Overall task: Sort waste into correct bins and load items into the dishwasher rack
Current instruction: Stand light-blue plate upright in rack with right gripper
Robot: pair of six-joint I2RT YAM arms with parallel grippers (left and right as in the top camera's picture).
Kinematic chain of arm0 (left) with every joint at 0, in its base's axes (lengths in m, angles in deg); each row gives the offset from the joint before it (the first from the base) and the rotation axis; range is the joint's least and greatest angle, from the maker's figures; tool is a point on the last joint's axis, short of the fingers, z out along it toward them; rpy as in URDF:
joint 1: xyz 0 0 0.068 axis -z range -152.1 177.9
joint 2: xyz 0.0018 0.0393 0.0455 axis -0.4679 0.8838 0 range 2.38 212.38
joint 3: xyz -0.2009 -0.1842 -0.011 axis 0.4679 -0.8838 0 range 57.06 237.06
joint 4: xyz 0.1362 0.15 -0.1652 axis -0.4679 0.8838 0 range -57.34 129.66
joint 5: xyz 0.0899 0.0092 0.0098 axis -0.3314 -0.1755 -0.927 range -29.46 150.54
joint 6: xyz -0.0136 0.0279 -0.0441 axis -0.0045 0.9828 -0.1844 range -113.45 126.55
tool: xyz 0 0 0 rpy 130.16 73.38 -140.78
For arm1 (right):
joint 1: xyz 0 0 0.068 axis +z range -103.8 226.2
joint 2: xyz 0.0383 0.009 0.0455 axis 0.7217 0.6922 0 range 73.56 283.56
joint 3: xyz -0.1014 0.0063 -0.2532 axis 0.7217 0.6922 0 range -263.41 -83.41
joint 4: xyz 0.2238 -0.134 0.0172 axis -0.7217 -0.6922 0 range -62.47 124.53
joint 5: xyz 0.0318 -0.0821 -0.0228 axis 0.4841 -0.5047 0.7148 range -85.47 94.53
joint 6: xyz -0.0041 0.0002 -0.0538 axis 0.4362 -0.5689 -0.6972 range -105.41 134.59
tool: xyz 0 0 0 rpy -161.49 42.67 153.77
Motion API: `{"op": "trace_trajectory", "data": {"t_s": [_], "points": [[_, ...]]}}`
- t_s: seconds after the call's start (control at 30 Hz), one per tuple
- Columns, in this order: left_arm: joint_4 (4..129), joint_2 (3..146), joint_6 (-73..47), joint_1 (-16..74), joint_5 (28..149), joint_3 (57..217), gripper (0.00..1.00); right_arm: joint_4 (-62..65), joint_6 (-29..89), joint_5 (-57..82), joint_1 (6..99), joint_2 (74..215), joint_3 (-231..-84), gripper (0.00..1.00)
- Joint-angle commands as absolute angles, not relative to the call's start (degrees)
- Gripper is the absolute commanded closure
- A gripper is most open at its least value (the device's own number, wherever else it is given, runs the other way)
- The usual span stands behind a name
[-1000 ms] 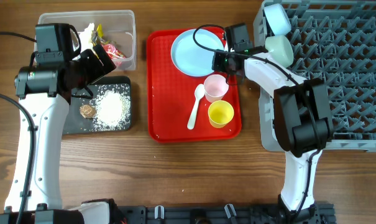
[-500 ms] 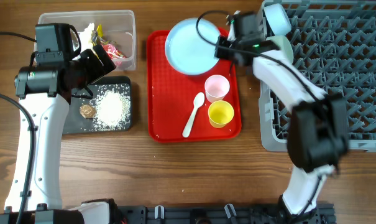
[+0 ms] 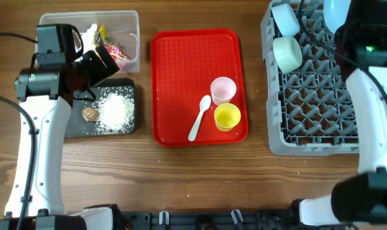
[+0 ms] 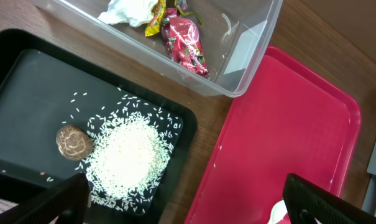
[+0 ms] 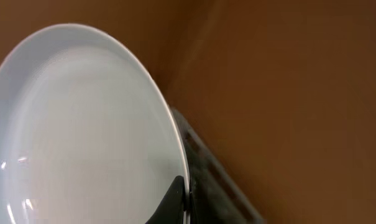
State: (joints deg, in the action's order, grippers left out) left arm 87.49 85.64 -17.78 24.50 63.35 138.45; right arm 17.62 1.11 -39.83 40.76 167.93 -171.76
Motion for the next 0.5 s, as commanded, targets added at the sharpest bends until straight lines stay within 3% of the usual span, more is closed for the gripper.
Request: {"op": "trace_trajectory", "data": {"t_s": [0.0, 0.47], "points": [[87.3, 85.9, -18.3, 24.2, 62.4, 138.7, 0.00, 17.5, -6.6, -48.2, 40.1, 172.5, -172.0, 0.96], [87.3, 85.9, -18.3, 24.2, 62.4, 138.7, 0.00, 15.4, -7.8, -41.4, 43.0, 180.1, -171.8, 0.96]]}}
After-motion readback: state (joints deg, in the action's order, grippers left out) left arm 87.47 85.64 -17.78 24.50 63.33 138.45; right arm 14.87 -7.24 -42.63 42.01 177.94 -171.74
